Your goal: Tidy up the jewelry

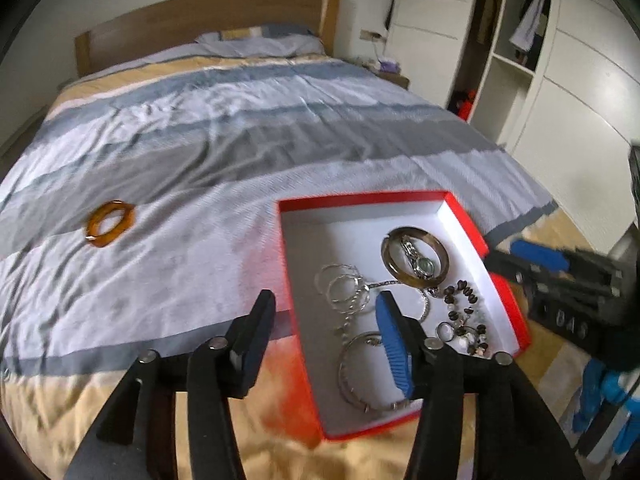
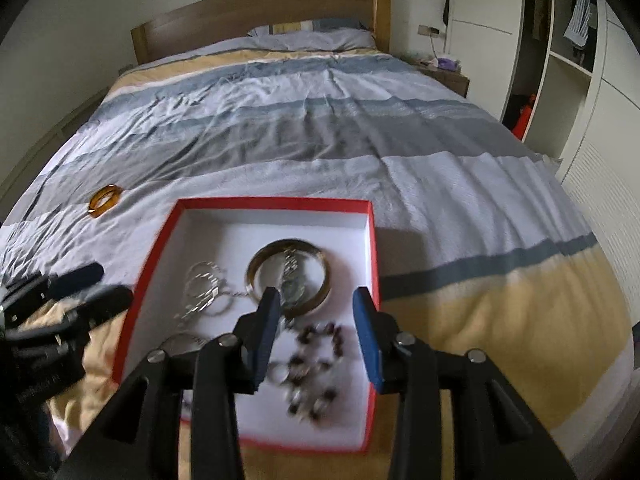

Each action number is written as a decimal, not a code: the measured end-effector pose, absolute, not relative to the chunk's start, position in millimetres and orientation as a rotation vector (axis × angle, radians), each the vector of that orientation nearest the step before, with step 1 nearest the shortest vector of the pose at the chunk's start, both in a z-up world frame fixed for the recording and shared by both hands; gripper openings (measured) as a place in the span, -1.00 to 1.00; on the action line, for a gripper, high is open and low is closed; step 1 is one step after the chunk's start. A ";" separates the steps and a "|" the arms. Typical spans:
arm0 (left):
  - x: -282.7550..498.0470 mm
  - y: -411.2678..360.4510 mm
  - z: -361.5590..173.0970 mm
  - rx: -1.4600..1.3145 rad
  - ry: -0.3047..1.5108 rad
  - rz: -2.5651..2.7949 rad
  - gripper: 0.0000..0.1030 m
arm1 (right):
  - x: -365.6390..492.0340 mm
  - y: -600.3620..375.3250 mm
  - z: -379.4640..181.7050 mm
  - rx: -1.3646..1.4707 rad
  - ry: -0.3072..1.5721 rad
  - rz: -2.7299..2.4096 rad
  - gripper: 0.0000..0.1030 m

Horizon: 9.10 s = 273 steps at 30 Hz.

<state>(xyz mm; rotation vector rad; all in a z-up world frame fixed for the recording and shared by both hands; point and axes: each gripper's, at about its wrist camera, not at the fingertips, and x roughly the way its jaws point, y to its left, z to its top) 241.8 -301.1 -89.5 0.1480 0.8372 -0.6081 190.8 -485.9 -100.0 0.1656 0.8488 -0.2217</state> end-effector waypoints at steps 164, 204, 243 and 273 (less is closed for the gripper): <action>234.8 -294.1 -118.3 0.164 0.856 -0.759 -0.66 | 190.3 -473.8 -149.9 0.119 0.939 -0.149 -0.82; 173.2 -236.0 -70.9 0.146 0.825 -0.524 0.37 | 111.5 -410.9 -88.7 0.154 0.866 -0.167 -0.13; 39.0 -64.5 6.1 0.076 0.590 -0.187 0.90 | 5.9 -268.2 -14.4 0.045 0.718 -0.094 0.35; 24.5 -36.3 -2.1 0.094 0.602 -0.124 0.99 | -14.2 -266.6 -10.1 0.038 0.693 -0.121 0.36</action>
